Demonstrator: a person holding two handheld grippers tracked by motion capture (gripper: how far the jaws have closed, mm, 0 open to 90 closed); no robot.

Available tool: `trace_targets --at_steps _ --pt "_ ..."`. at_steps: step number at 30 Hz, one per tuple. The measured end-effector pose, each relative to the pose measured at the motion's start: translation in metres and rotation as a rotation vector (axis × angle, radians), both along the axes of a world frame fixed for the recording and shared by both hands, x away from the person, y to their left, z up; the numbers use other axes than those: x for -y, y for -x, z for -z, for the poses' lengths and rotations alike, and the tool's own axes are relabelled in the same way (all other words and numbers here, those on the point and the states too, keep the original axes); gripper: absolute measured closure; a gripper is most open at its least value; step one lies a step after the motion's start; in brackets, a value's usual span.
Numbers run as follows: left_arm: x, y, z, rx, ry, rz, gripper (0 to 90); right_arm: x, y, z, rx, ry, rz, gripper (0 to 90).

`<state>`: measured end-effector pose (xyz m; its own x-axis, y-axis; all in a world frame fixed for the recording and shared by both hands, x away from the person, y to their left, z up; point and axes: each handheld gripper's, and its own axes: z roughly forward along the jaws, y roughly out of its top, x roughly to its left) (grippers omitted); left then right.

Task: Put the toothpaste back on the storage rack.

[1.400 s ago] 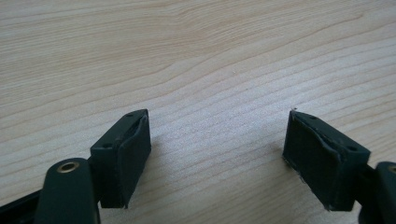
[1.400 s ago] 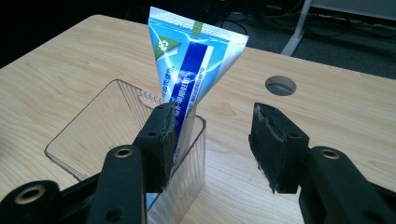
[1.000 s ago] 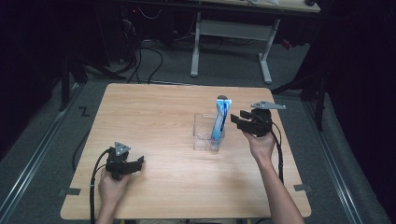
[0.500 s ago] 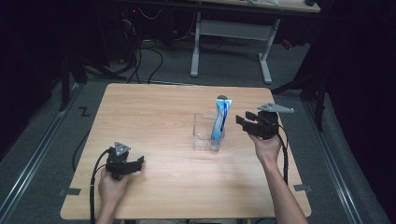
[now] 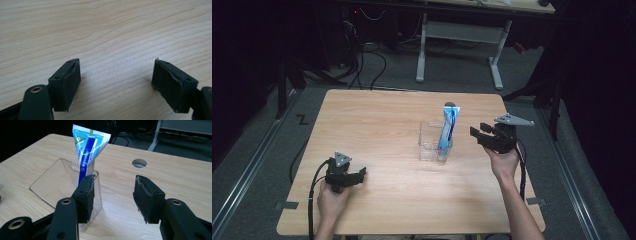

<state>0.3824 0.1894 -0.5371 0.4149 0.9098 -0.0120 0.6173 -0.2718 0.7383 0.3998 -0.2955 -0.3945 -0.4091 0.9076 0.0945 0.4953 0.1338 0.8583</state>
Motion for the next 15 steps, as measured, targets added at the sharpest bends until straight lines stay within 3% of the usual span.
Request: trace_targets --at_steps 15 --pt "0.000 0.000 0.000 0.001 0.000 -0.001 23.2 0.018 0.012 0.005 0.004 -0.030 0.027 51.2"
